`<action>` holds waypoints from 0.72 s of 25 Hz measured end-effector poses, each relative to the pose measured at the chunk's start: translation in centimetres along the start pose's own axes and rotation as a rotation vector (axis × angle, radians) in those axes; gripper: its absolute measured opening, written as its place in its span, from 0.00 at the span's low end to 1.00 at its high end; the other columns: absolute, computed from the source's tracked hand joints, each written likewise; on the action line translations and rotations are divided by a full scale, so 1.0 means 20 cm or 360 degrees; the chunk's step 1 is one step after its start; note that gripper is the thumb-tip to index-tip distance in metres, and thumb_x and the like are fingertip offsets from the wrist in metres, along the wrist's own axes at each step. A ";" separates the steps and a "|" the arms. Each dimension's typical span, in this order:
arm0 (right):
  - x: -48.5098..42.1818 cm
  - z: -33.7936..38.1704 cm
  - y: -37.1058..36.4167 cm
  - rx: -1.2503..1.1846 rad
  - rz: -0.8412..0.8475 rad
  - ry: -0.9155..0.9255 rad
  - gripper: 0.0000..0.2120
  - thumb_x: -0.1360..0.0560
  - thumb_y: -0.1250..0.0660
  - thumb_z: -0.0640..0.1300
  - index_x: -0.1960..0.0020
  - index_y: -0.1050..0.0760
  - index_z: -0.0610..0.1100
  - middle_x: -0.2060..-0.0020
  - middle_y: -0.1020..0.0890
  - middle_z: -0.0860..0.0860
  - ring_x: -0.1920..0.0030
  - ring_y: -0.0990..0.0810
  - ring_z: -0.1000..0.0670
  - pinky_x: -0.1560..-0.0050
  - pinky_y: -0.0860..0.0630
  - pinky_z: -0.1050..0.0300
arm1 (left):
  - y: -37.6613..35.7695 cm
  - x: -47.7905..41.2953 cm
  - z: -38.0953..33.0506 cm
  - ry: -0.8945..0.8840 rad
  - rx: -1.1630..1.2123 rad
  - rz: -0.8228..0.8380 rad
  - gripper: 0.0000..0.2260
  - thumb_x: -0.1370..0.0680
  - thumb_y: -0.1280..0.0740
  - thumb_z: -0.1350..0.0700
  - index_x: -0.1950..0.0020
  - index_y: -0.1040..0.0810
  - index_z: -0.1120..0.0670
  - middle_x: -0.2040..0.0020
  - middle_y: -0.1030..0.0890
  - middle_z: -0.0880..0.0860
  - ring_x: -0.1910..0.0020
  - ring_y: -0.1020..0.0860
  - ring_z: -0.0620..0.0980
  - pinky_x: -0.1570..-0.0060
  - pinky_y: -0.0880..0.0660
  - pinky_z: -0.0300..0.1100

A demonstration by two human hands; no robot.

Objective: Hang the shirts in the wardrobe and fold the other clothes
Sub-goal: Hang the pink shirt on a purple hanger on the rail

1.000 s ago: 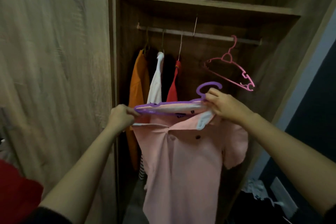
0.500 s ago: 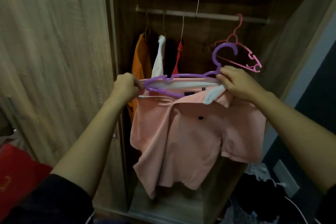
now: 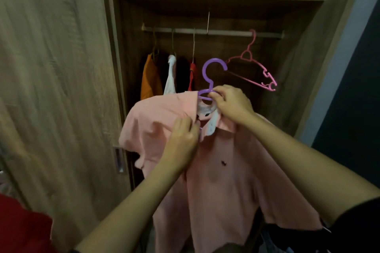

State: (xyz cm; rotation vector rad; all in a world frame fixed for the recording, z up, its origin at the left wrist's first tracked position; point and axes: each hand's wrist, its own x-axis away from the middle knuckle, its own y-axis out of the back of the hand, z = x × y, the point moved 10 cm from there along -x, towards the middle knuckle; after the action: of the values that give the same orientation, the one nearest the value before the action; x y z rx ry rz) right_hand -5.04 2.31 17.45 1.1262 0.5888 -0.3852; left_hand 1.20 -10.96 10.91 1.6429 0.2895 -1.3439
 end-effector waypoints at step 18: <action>0.08 -0.41 0.22 -0.0360 -0.0149 0.0026 0.11 0.20 0.42 0.40 0.51 0.21 0.41 0.59 0.20 0.51 0.55 0.20 0.46 0.56 0.28 0.58 | 0.19 -0.25 0.76 0.0263 0.0655 0.0186 0.23 0.28 0.40 0.38 0.55 0.17 0.56 0.67 0.19 0.47 0.62 0.23 0.44 0.66 0.32 0.35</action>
State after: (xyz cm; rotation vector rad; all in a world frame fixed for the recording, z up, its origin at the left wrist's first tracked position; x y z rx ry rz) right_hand -3.36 11.56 17.12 0.8883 0.6833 -0.3798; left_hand -7.57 -22.78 18.15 2.0847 0.0090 -1.2361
